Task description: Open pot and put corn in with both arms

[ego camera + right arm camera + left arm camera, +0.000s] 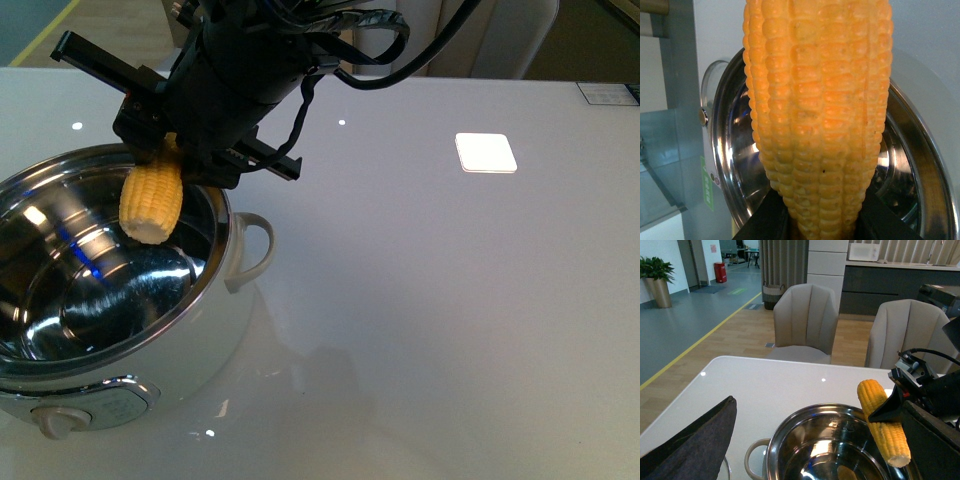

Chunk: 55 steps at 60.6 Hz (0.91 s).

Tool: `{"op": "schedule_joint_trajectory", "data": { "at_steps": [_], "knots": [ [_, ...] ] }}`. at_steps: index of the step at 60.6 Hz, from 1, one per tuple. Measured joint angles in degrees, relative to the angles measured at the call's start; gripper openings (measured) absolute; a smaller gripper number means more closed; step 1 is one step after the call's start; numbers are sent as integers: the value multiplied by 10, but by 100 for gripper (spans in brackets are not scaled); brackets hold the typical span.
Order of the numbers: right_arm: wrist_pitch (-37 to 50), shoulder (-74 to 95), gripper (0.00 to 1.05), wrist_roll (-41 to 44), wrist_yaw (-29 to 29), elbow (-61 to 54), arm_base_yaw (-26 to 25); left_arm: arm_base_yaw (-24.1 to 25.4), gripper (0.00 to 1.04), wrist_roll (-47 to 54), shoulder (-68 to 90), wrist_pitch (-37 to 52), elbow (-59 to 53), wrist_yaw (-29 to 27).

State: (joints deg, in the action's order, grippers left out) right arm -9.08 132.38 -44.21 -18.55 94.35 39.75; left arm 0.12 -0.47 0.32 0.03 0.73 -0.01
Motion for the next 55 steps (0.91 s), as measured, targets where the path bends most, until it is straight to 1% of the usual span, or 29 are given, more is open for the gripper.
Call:
{"op": "schedule_joint_trajectory", "data": {
  "at_steps": [6,17,21,23,30,32,40,48,51,55],
  "knots": [
    [-10,10,19,-2,2,13,3,0,98,0,0,0,0,0],
    [-27,19,20,1,23,21,9,0,98,0,0,0,0,0],
    [-25,20,23,0,23,20,12,0,98,0,0,0,0,0],
    [-24,20,27,0,23,19,13,0,98,0,0,0,0,0],
    [-24,20,48,1,26,15,16,0,98,0,0,0,0,0],
    [-25,20,51,2,27,15,16,0,98,0,0,0,0,0],
    [-26,21,72,3,35,11,17,0,98,0,0,0,0,0],
    [-21,21,92,3,29,5,17,0,98,0,0,0,0,0],
    [-17,20,97,2,28,3,18,0,98,0,0,0,0,0],
    [-10,14,96,2,28,-5,18,0,98,0,0,0,0,0]
  ]
}}
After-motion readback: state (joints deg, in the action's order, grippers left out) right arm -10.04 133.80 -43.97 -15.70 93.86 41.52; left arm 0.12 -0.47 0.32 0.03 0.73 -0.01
